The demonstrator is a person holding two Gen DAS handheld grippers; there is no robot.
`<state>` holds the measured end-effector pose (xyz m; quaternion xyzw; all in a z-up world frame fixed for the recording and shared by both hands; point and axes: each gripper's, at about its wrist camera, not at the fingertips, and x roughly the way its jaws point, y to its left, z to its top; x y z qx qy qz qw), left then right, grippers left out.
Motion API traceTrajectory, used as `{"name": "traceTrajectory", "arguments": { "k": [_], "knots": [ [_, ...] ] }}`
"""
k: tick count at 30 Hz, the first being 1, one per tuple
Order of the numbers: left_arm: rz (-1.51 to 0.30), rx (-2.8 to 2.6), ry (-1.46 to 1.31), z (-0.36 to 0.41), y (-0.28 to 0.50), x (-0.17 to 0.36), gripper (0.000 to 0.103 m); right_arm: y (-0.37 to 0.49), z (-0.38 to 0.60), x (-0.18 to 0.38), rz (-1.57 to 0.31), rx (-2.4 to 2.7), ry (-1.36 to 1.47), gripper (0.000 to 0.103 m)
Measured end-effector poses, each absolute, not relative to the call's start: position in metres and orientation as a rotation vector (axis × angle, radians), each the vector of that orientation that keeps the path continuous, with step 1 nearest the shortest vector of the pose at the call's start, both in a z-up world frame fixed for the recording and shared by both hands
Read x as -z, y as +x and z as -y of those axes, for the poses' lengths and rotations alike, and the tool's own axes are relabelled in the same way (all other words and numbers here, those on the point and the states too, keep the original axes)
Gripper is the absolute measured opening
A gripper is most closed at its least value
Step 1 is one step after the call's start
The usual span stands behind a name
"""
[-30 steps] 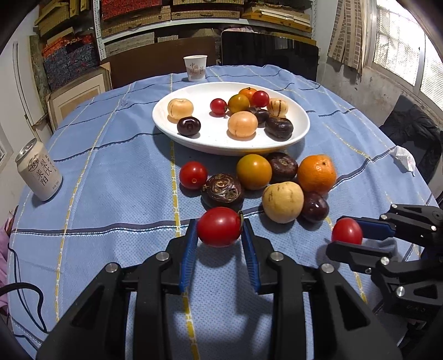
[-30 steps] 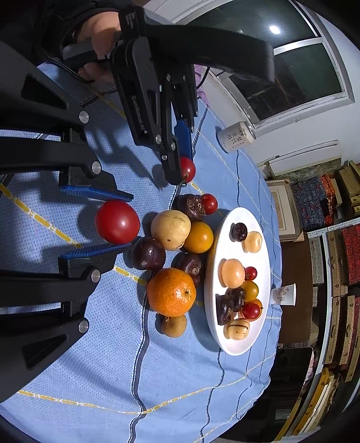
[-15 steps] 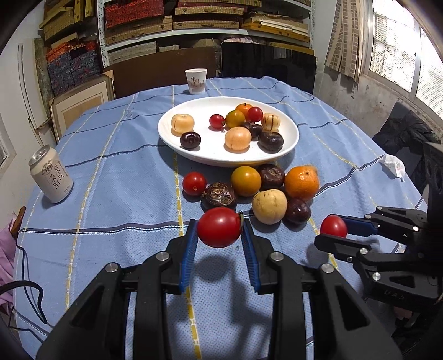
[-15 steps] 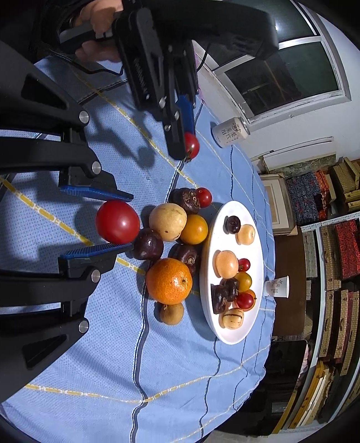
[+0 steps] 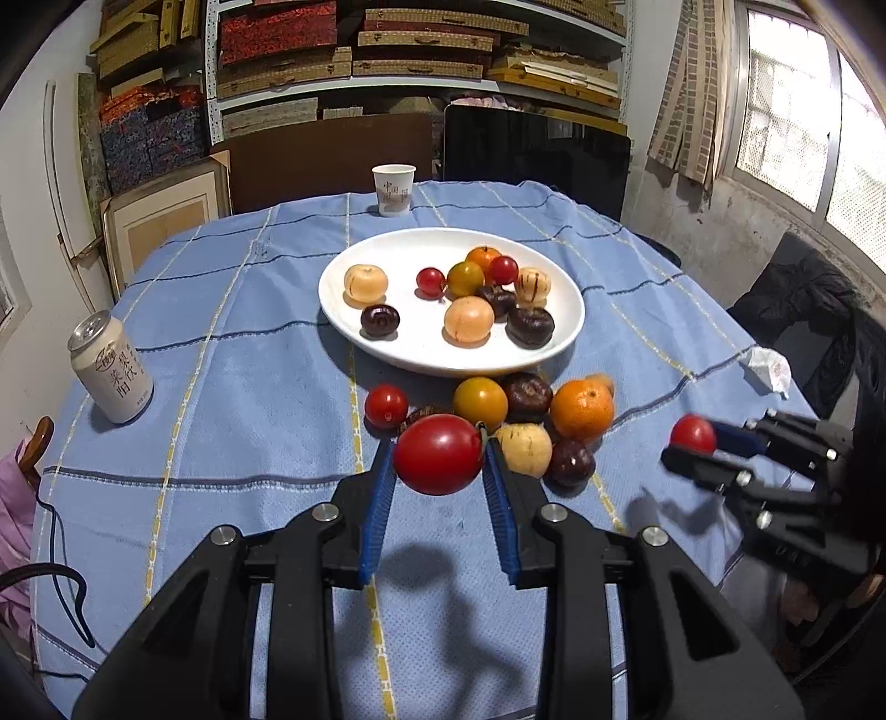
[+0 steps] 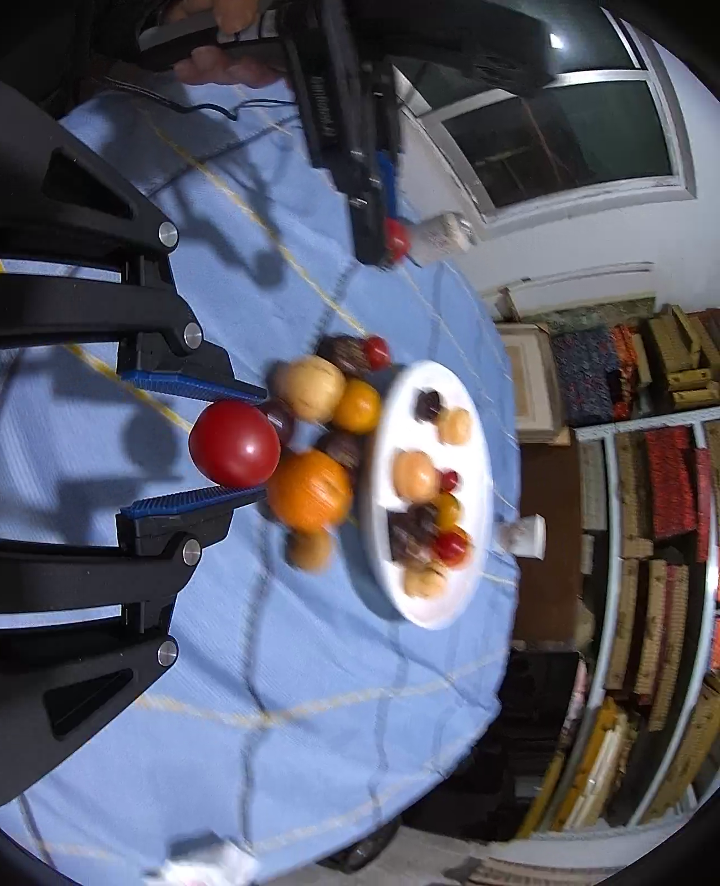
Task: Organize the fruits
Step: 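Carry both tomatoes onto the white plate and open both tools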
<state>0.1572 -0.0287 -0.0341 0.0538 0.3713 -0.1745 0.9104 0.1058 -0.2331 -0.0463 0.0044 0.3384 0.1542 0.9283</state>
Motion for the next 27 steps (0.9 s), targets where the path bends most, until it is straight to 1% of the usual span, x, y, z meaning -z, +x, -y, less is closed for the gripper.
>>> {"name": "traceTrajectory", "arguments": {
  "k": [7,12,16,20,27],
  "knots": [
    [-0.718,0.335,0.084,0.028,0.187,0.000,0.031,0.140,0.252,-0.011,-0.592,-0.281,-0.049,0.030],
    [-0.722,0.341,0.084,0.040,0.225,-0.018,0.031,0.176,0.251,-0.026,-0.582,-0.272,-0.060,0.030],
    [-0.725,0.324,0.098,0.054,0.257,-0.016,0.031,0.211,0.244,-0.023,-0.597,-0.275,-0.070,0.030],
    [-0.760,0.312,0.120,0.068,0.291,-0.002,0.031,0.242,0.239,-0.014,-0.625,-0.274,-0.073,0.030],
    [-0.840,0.298,0.135,0.084,0.351,0.036,0.031,0.306,0.233,0.024,-0.737,-0.269,-0.051,0.030]
  ]
}}
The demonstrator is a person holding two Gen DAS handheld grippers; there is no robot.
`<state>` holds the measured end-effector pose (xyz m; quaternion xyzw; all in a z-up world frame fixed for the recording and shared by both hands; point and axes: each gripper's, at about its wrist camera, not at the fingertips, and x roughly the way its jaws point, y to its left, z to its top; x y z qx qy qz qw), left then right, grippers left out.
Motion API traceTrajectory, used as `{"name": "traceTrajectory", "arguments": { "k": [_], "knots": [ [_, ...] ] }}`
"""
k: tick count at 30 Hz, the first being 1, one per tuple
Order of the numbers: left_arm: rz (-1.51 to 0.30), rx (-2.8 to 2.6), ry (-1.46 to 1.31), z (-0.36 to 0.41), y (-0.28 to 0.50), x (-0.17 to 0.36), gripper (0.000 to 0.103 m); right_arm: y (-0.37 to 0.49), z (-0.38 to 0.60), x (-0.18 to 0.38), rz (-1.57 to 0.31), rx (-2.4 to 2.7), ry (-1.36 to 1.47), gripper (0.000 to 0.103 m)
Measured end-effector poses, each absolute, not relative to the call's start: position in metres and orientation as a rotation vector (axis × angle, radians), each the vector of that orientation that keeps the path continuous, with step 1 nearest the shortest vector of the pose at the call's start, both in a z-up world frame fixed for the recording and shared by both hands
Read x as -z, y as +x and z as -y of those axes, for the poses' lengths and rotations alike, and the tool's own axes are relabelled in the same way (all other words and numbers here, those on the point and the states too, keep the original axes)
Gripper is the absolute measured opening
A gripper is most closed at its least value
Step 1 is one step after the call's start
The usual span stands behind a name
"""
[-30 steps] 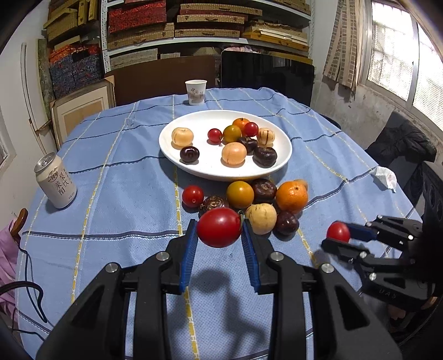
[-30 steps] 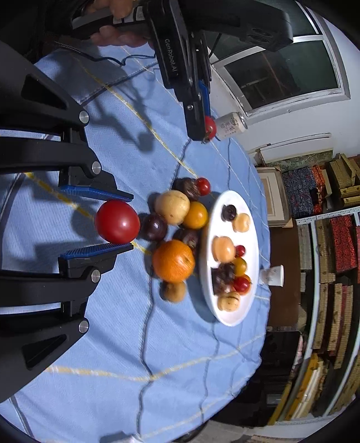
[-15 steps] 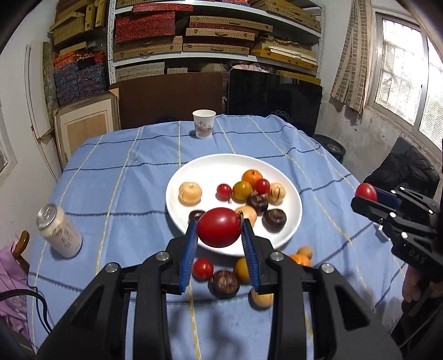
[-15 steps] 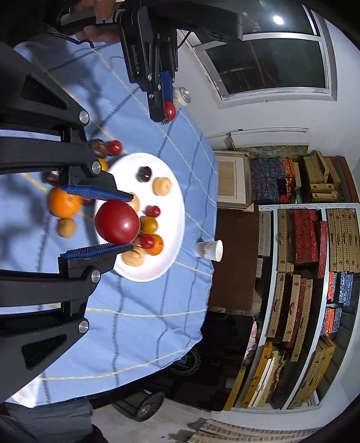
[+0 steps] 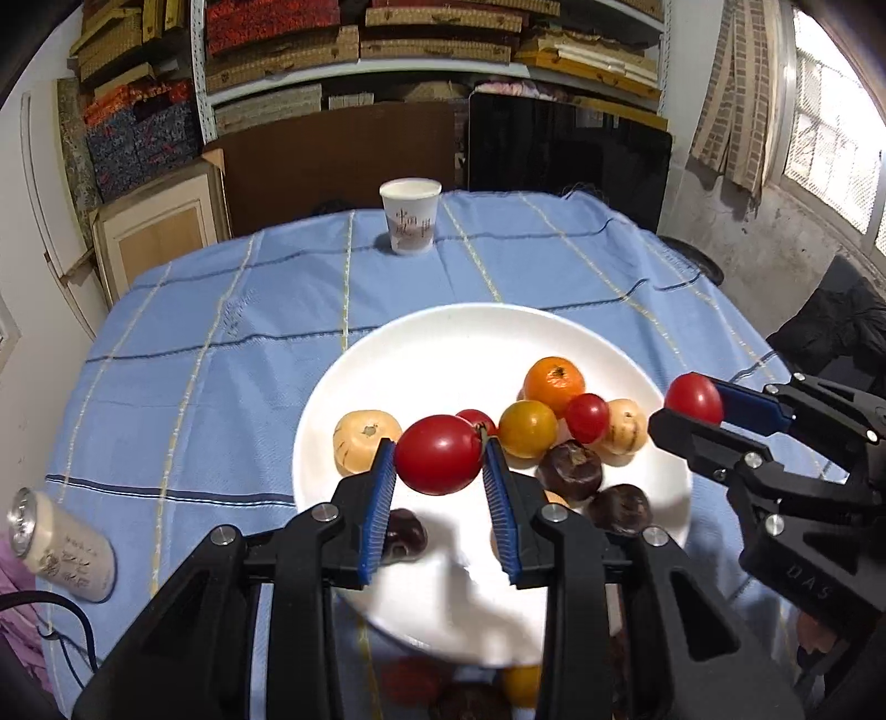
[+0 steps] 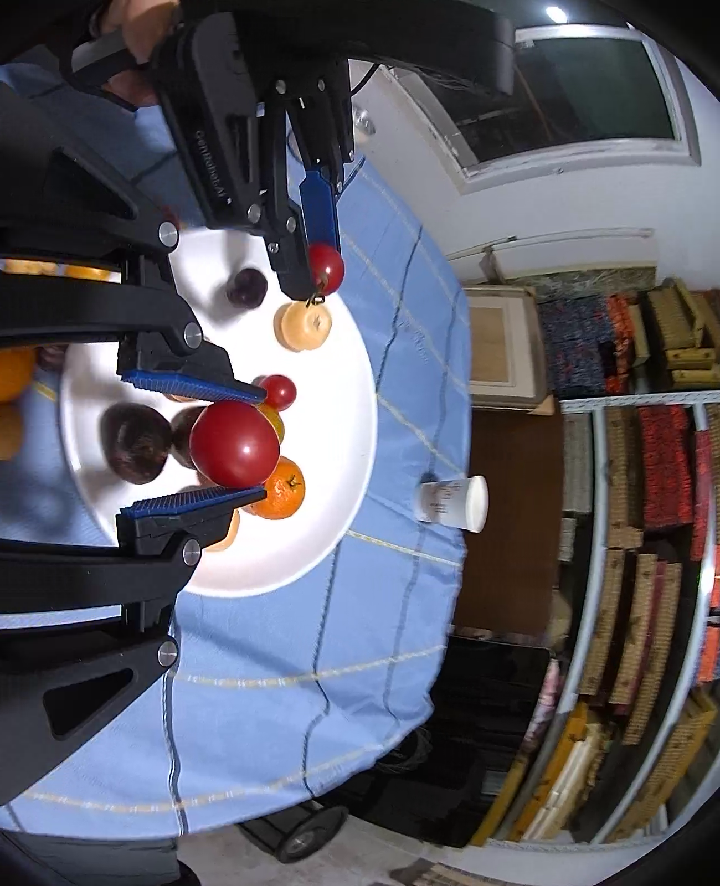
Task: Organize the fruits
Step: 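Carry both tomatoes onto the white plate and open both tools, then withdraw and grasp the dark red plum with the right tool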
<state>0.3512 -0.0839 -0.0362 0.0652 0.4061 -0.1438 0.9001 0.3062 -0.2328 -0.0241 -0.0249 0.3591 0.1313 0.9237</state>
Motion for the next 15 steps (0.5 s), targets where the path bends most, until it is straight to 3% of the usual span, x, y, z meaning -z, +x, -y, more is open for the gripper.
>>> {"name": "traceTrajectory", "arguments": {
  "k": [4,5,7,9,11,15],
  "knots": [
    [-0.900,0.285,0.112,0.082,0.375,0.060,0.032,0.319,0.226,0.040,-0.762,-0.309,-0.044,0.033],
    [-0.907,0.280,0.106,0.082,0.378,0.063,0.035,0.320,0.225,0.041,-0.757,-0.312,-0.047,0.045],
    [-0.911,0.270,0.088,0.077,0.381,0.066,0.036,0.318,0.224,0.040,-0.742,-0.309,-0.045,0.050],
    [-0.913,0.268,0.062,0.072,0.381,0.064,0.045,0.314,0.225,0.037,-0.736,-0.312,-0.034,0.051],
    [-0.885,0.260,0.043,0.066,0.374,0.055,0.061,0.306,0.229,0.032,-0.727,-0.307,-0.027,0.051],
    [-0.835,0.279,0.030,0.055,0.340,0.033,0.072,0.277,0.238,0.020,-0.721,-0.296,-0.015,0.051]
  ]
}}
